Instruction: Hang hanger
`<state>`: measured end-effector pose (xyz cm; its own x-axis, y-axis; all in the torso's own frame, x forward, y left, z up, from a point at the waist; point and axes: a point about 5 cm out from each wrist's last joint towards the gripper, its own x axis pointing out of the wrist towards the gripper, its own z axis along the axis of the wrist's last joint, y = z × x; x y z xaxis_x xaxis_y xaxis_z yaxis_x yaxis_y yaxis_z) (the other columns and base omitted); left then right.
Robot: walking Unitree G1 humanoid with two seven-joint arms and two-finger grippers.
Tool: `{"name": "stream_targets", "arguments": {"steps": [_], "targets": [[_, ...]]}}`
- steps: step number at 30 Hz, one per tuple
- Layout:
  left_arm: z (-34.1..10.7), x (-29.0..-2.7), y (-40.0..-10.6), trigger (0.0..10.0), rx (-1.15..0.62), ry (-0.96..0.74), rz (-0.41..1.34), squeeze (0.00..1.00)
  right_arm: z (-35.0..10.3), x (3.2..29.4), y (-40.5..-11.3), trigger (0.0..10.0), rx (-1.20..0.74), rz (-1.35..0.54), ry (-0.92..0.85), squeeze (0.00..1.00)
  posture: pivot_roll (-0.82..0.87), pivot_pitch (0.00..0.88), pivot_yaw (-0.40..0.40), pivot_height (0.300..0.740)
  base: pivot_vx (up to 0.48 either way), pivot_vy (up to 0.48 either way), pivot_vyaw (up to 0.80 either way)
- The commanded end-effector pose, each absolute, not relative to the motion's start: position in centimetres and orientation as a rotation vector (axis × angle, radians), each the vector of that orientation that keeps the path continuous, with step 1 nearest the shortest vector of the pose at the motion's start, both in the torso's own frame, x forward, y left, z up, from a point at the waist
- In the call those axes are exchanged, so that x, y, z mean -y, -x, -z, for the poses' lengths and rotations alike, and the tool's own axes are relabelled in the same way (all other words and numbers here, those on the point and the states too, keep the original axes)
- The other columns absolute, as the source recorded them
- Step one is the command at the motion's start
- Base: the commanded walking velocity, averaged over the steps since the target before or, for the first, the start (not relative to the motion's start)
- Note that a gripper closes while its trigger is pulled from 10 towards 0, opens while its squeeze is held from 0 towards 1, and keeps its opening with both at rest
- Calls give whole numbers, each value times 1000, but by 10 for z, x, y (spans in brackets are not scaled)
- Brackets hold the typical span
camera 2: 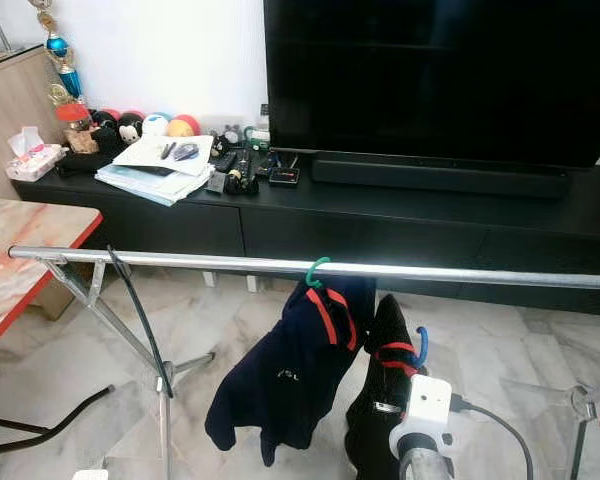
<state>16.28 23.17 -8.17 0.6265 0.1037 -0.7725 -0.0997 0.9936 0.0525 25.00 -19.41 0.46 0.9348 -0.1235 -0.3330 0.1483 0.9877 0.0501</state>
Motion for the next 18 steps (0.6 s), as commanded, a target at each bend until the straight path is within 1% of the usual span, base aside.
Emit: {"name": "stream_targets", "arguments": {"steps": [1, 7, 18], "targets": [[82, -229, -163, 10000, -886, -2, -103, 0, -16, 195, -257, 10000, -283, 130, -71, 0, 76, 0, 22, 740, 0, 0, 0], [83, -225, -164, 10000, -884, -2, -86, 0, -18, 195, -257, 10000, -278, 121, -68, 0, 82, 0, 19, 740, 0, 0, 0], [83, -225, -163, 10000, -882, 5, -86, 0, -17, 192, -258, 10000, -292, 140, -73, 0, 95, 0, 19, 740, 0, 0, 0]]}}
